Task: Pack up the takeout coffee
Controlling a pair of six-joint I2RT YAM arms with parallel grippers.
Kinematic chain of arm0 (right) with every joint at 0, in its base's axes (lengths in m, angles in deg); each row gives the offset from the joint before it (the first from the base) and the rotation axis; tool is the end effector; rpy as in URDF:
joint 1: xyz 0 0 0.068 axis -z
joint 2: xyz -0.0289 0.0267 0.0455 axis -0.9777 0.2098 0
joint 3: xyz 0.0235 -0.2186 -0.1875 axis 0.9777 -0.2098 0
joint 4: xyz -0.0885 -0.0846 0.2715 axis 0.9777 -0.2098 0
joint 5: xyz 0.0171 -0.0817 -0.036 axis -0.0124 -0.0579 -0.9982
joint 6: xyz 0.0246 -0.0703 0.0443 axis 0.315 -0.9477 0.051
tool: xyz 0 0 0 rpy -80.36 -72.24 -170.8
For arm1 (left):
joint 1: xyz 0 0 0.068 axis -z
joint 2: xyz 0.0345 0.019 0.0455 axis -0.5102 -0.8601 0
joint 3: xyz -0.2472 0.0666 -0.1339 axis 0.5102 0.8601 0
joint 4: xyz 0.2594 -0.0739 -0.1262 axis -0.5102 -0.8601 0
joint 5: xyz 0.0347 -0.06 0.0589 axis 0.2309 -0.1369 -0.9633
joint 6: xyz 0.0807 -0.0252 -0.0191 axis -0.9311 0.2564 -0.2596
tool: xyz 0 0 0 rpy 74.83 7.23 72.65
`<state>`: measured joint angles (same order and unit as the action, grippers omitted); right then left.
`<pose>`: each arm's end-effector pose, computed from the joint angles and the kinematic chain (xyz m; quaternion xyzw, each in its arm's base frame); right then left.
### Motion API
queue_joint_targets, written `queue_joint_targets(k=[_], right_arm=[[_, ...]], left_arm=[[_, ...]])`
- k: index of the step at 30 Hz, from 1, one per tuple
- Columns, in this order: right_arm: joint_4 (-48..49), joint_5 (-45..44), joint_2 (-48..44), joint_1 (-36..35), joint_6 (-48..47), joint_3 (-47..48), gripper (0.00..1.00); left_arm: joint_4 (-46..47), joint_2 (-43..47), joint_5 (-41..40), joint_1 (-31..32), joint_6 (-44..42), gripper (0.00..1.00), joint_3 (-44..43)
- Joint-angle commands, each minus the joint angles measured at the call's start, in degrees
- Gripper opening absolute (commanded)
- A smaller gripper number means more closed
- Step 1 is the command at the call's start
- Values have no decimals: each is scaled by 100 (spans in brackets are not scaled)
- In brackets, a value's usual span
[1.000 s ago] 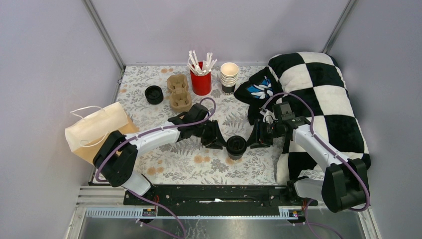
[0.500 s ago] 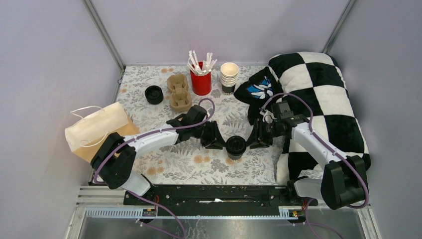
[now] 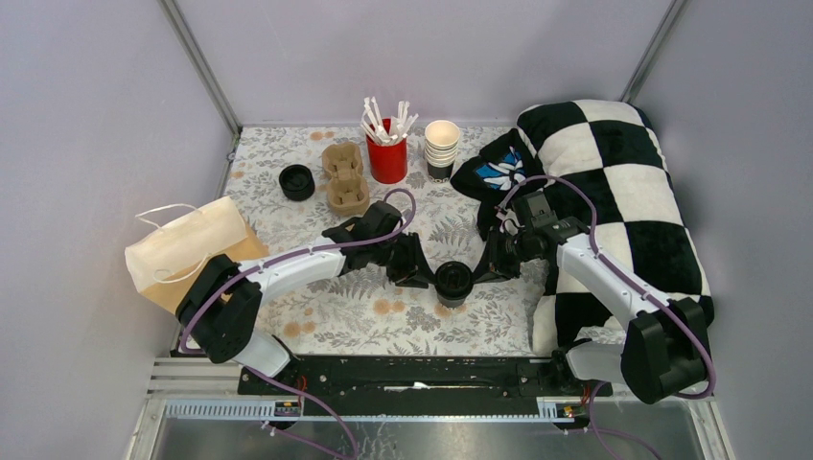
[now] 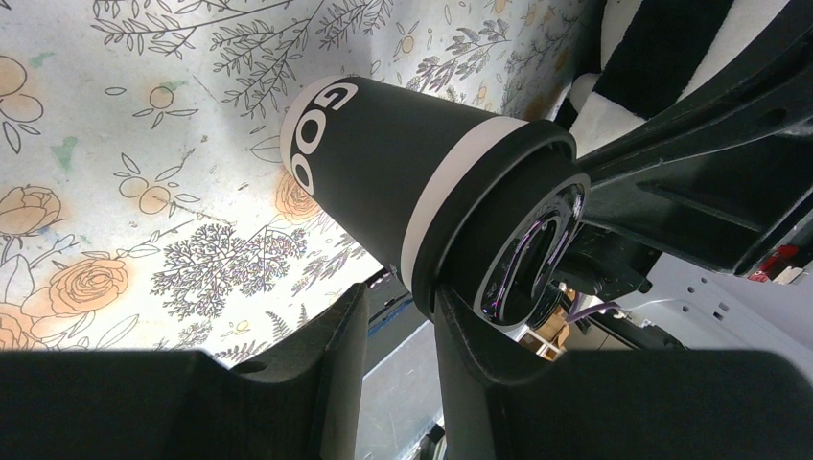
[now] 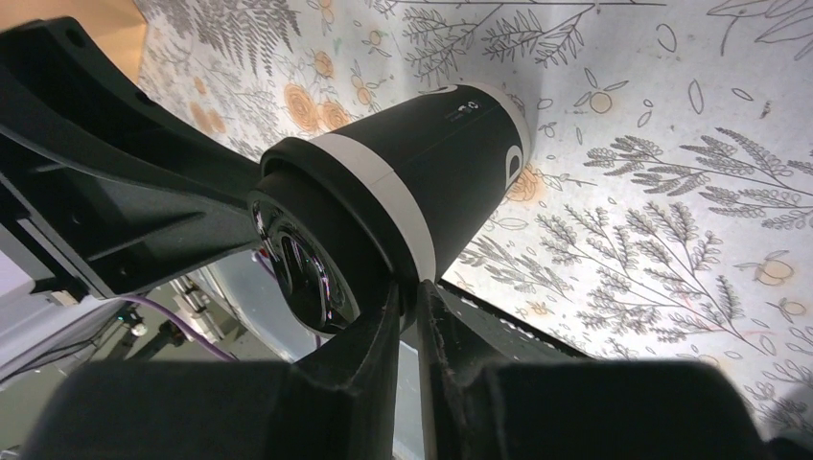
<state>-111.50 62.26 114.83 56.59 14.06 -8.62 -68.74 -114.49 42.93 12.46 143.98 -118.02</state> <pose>0.2583 0.1440 0.1982 0.0225 0.9280 0.3546 0.1122 0.2380 -0.2727 0.1756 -0.0298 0.9138 -0.4034 0.0381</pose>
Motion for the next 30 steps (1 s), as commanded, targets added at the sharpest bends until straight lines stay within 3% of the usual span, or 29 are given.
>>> queue_joint_targets(k=[1, 6, 9, 13, 16, 23, 30], right_arm=[[785, 101, 135, -100, 626, -602, 15], [767, -276, 71, -32, 611, -775, 14], [165, -1032, 210, -94, 186, -658, 23], [-133, -1373, 152, -236, -138, -665, 27], [-51, -1307, -8, -322, -165, -703, 31], [1047, -530, 287, -52, 200, -1458, 27], [1339, -857, 232, 174, 111, -1752, 33]], left_arm=[[-21, -164, -305, 213, -92, 35, 193], [107, -194, -378, 213, -62, 35, 447], [150, -221, -410, 213, -54, 35, 543], [48, -157, -487, 213, -74, 35, 603], [-226, -113, -628, 213, -196, 35, 542], [-449, -139, -1127, 236, -243, 34, 899], [-185, -313, -1360, 335, -327, 34, 1559]])
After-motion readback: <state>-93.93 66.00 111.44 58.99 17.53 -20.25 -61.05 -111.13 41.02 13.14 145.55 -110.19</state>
